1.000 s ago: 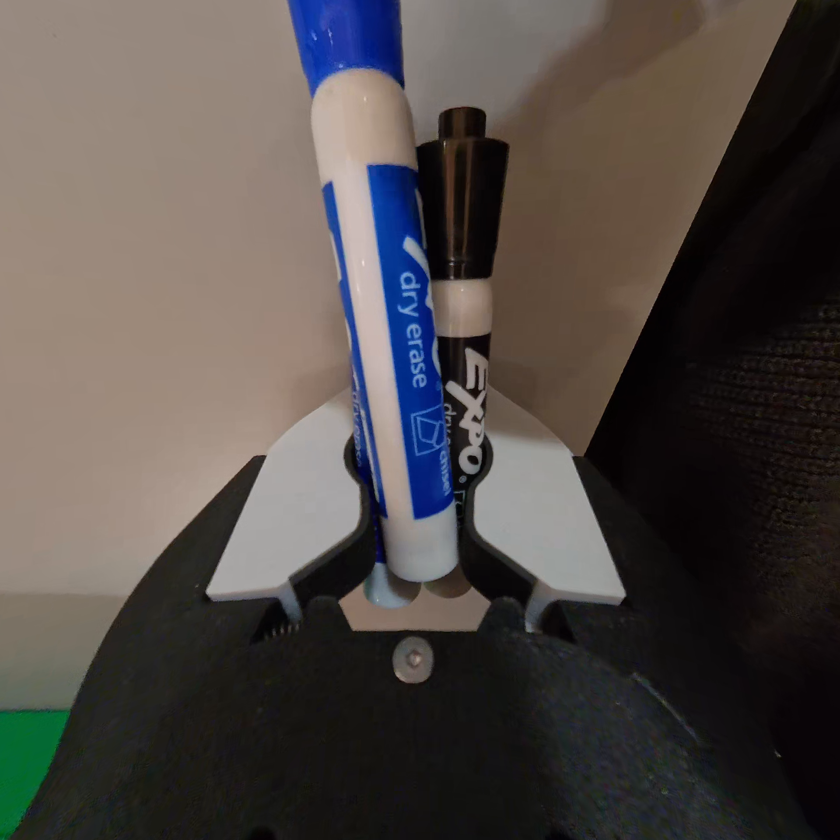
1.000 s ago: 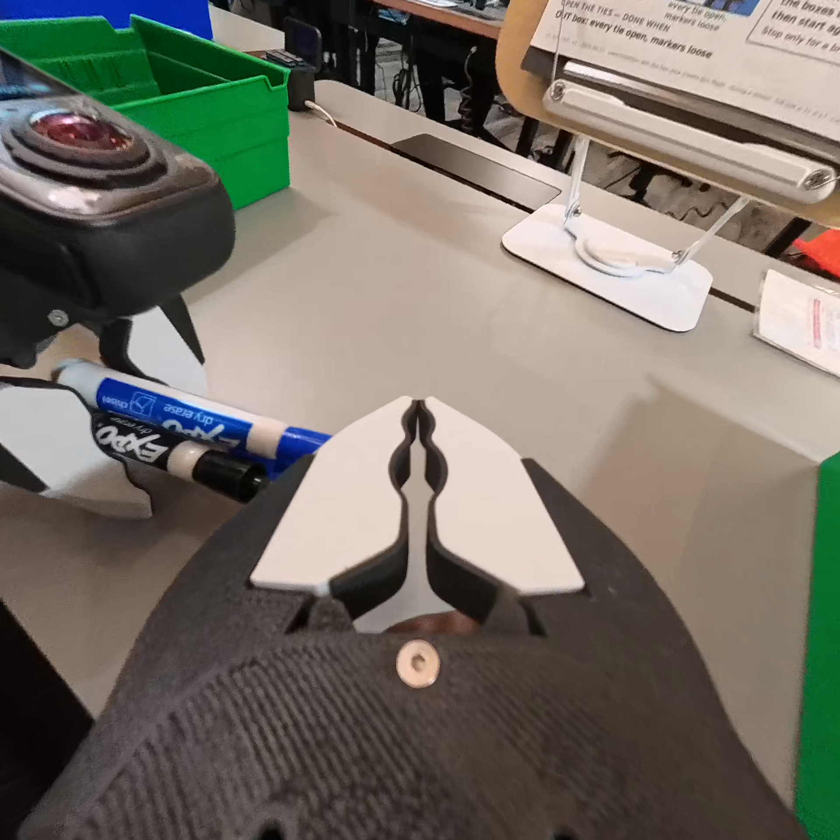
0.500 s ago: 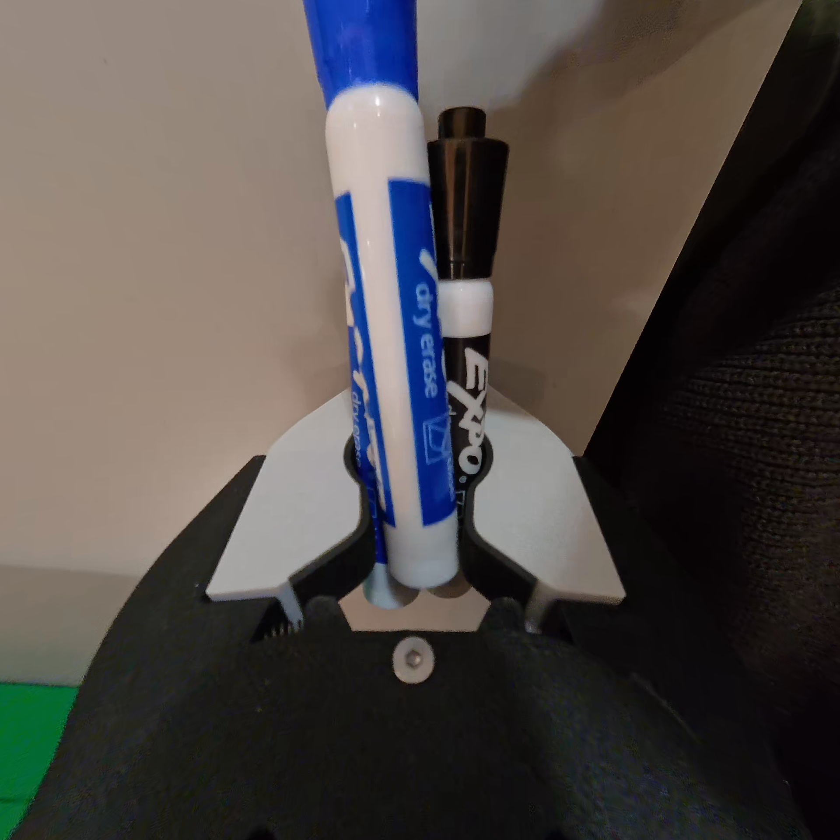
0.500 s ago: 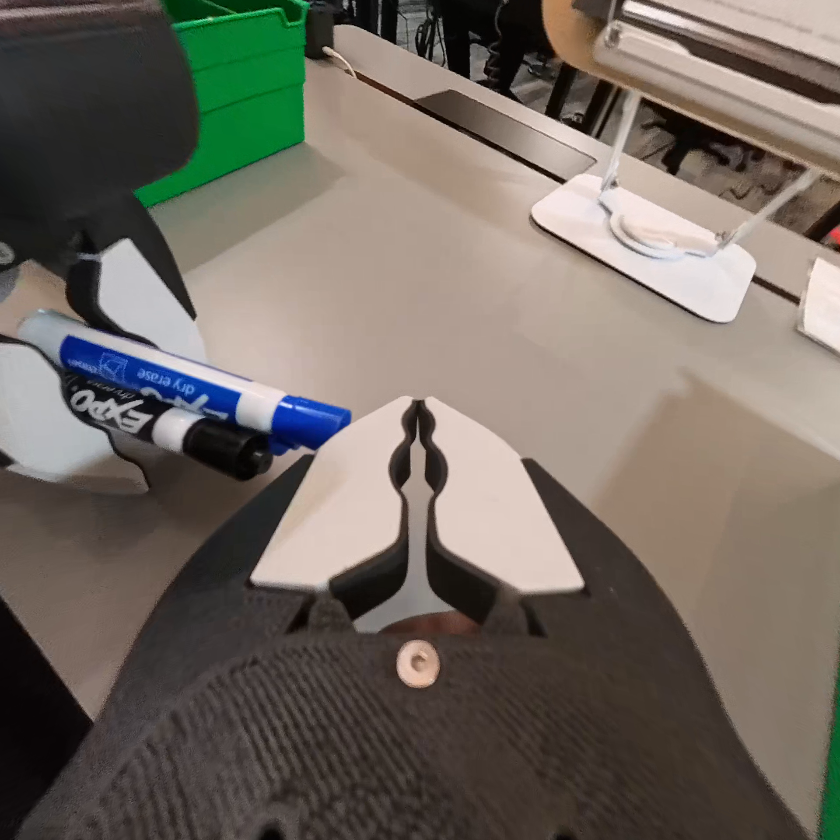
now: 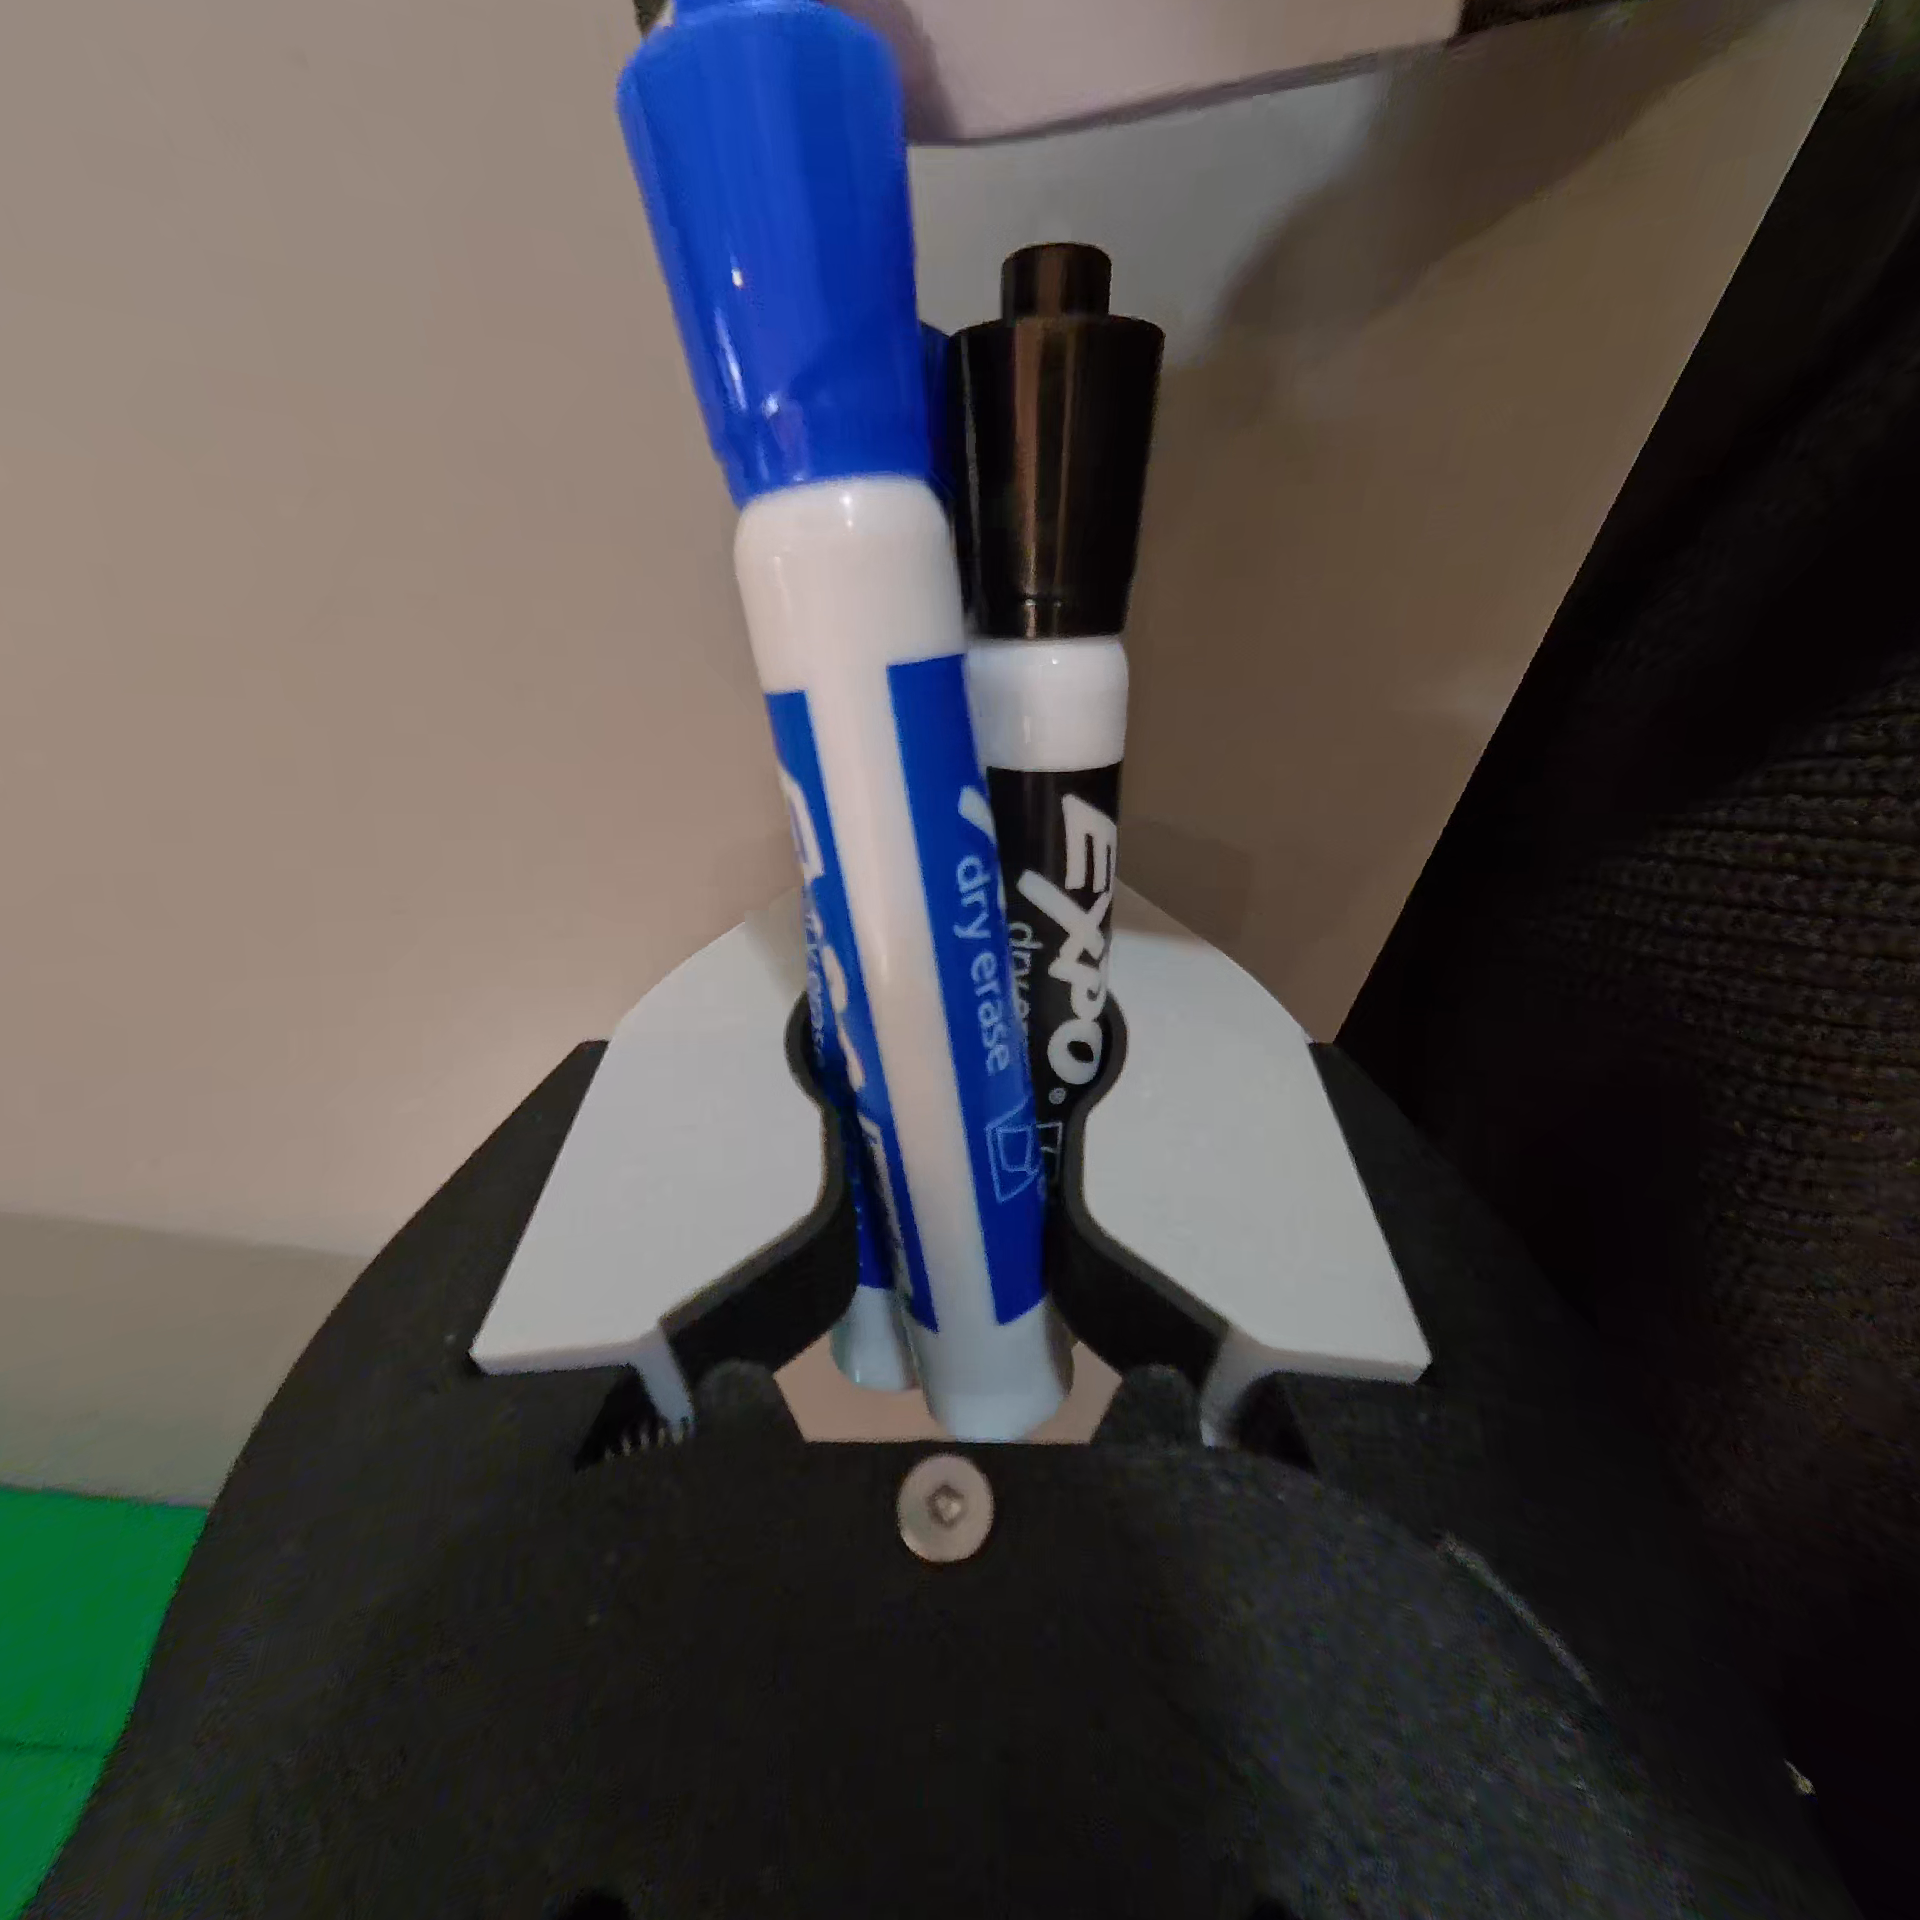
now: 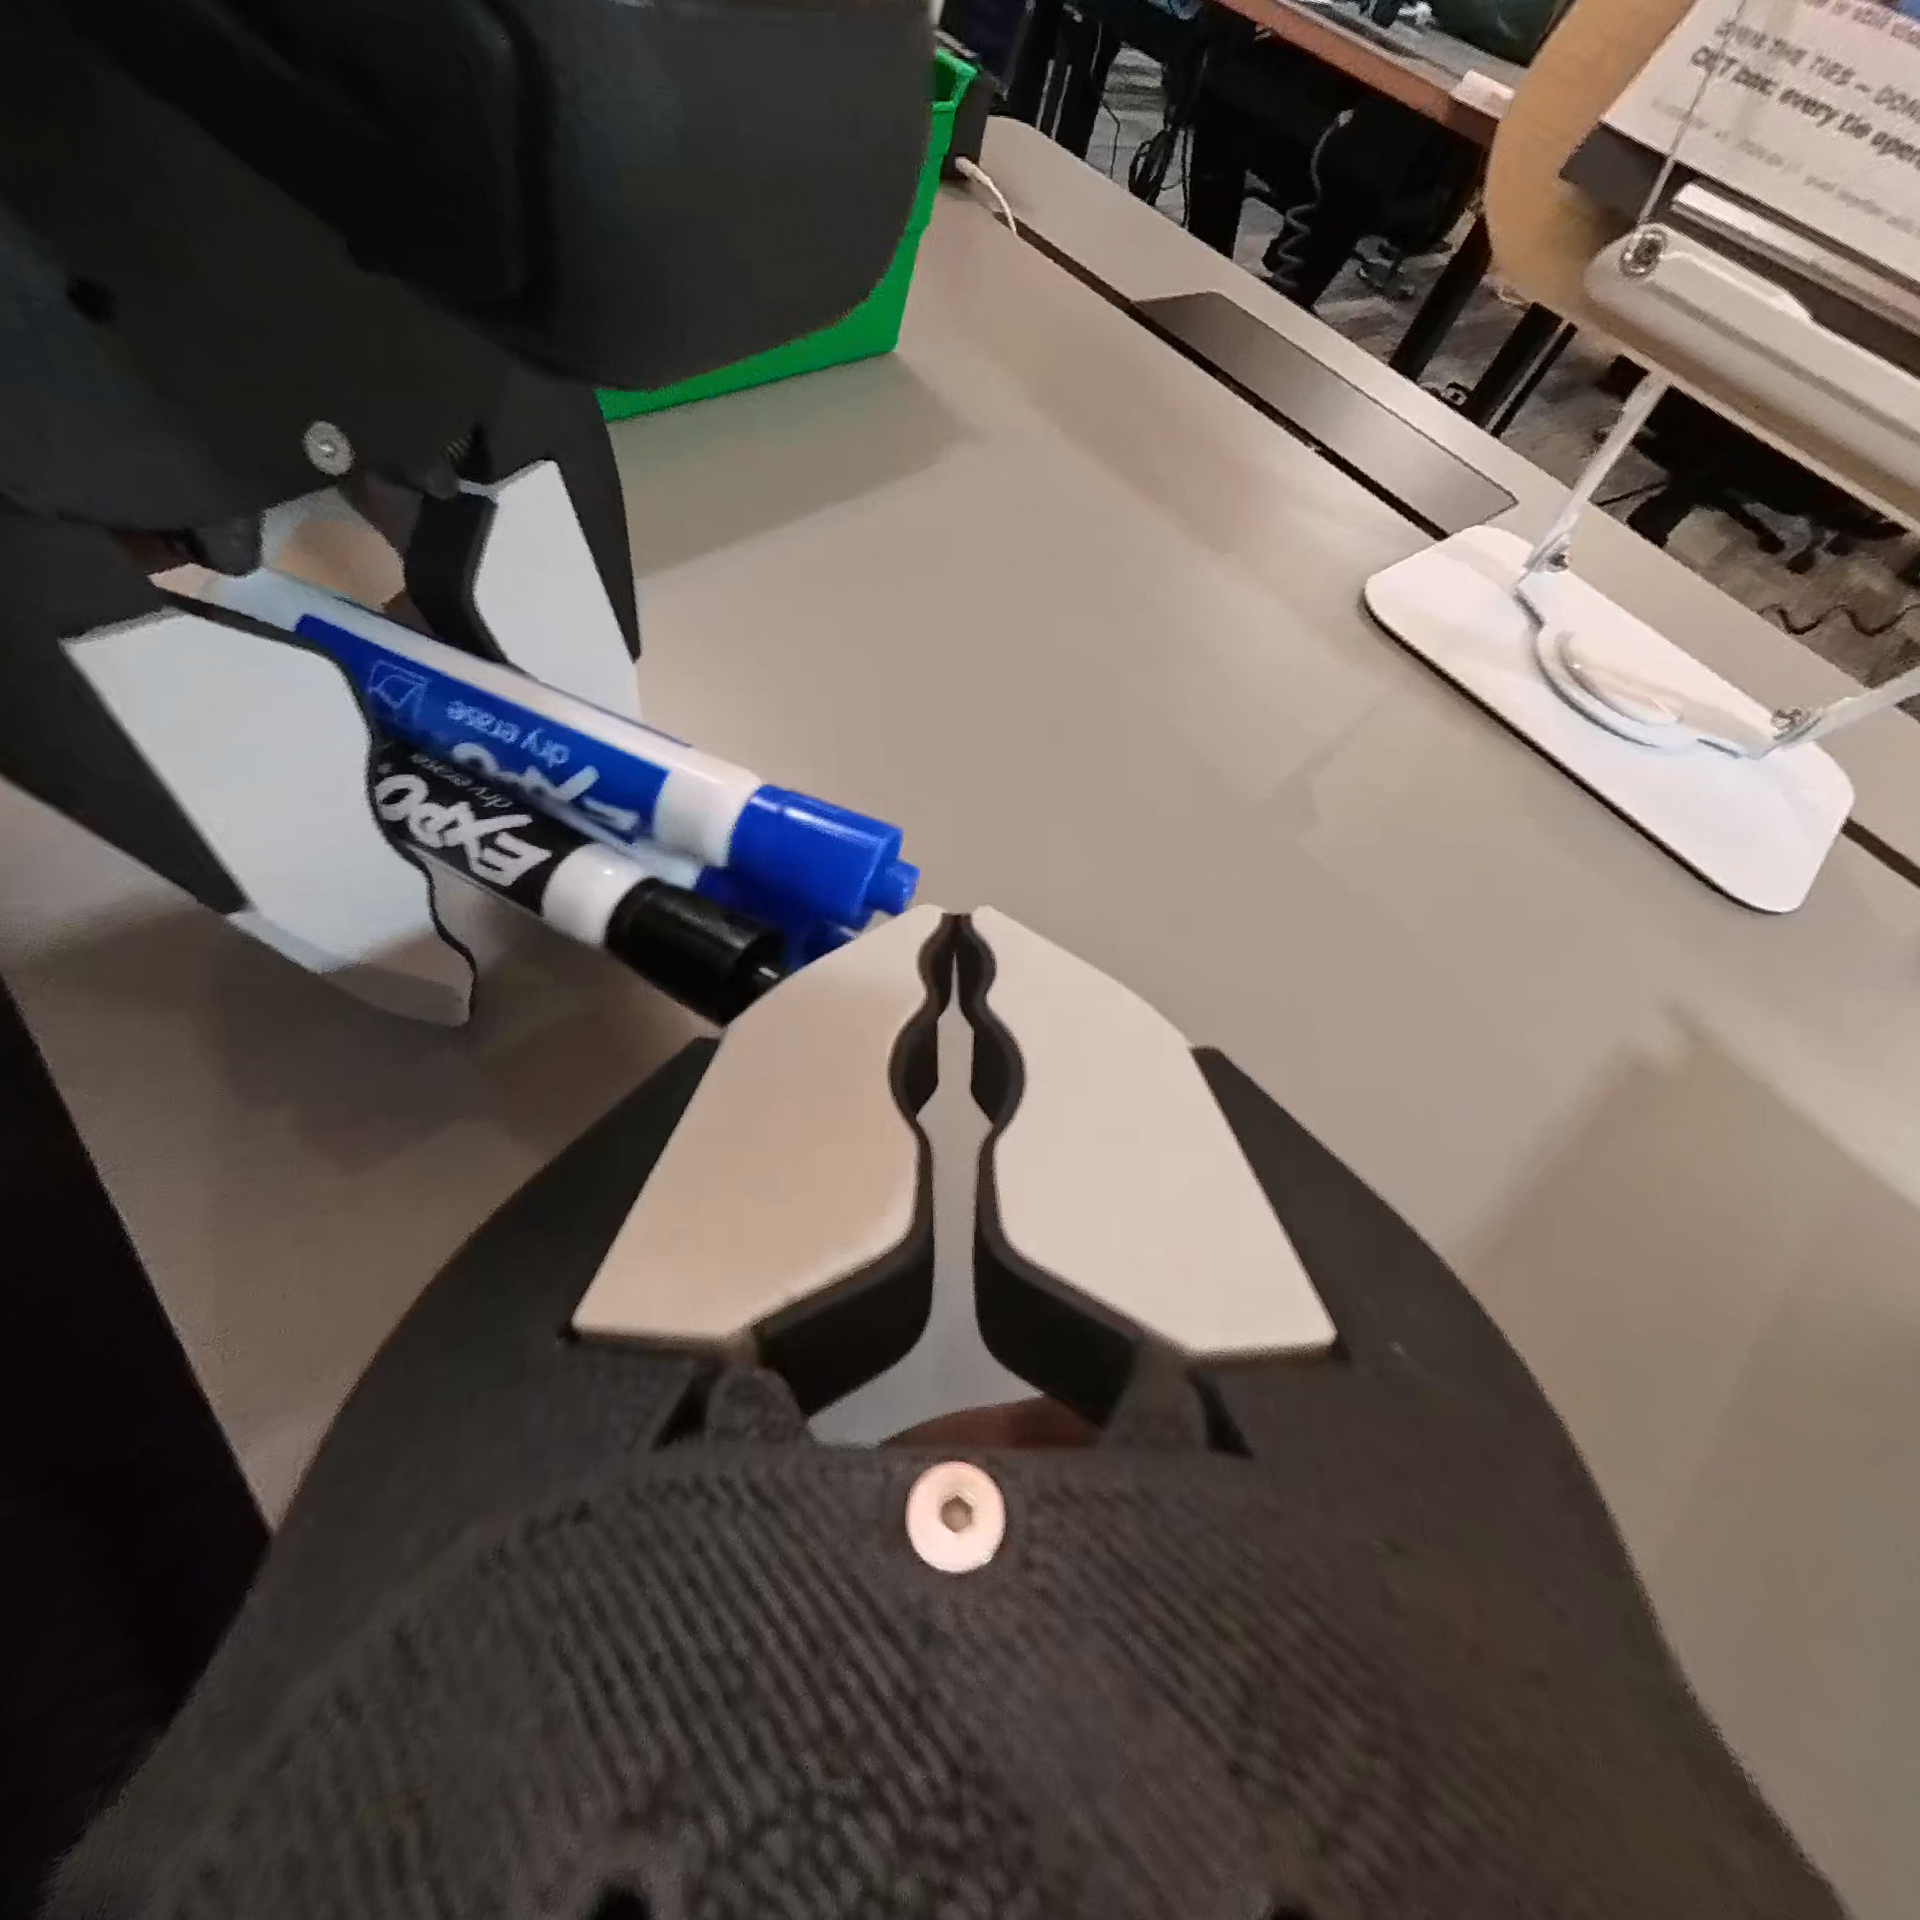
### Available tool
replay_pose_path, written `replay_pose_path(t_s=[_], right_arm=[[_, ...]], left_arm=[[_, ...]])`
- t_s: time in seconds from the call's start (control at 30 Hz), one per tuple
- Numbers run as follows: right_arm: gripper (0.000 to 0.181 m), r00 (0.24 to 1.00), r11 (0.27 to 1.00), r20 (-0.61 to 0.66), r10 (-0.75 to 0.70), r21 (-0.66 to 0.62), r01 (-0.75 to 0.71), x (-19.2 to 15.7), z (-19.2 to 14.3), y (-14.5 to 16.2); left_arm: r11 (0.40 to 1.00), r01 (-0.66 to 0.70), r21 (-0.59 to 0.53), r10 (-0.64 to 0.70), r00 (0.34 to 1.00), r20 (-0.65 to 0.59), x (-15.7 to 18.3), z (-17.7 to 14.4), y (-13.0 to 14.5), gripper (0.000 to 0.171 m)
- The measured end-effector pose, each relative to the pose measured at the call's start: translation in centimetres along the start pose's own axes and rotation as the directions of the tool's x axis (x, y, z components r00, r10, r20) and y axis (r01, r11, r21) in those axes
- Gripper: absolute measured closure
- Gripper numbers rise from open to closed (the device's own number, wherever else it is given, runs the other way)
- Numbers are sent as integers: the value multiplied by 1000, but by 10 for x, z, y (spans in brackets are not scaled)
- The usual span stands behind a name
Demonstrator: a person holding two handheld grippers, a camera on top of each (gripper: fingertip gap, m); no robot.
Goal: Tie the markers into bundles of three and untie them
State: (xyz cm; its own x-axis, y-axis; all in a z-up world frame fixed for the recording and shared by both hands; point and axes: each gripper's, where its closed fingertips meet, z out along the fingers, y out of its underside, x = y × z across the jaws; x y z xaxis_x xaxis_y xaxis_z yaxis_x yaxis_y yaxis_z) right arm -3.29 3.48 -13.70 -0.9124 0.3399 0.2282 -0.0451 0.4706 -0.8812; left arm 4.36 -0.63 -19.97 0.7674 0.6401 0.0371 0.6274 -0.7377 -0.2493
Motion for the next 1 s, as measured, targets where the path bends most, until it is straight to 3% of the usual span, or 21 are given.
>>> replay_pose_path(t_s=[0.27, 0.67, 0.77, 0.83, 1.0], right_arm=[[181, 996, 999, -83, -39, 7, 40, 16, -2, -1], [181, 995, 993, 44, -90, 79, 86, -9, -6, -10], [181, 995, 993, 16, -94, 79, 92, -4, -7, -11], [181, 998, 995, 3, -67, 79, 66, 3, -7, -11], [181, 985, 990, 110, 134, 29, -138, 11, -2, 0]], left_arm=[[1000, -7, -8, 7, 1000, 7, -1, 0, 2, 125], [1000, -15, -13, 15, 1000, 2, 0, 2, 3, 124], [1000, -19, -17, 19, 1000, 0, 1, 2, 3, 124], [1000, -22, -13, 22, 1000, -2, 2, 2, 2, 124], [999, -46, 5, 46, 998, -31, 11, -1, -2, 124]])
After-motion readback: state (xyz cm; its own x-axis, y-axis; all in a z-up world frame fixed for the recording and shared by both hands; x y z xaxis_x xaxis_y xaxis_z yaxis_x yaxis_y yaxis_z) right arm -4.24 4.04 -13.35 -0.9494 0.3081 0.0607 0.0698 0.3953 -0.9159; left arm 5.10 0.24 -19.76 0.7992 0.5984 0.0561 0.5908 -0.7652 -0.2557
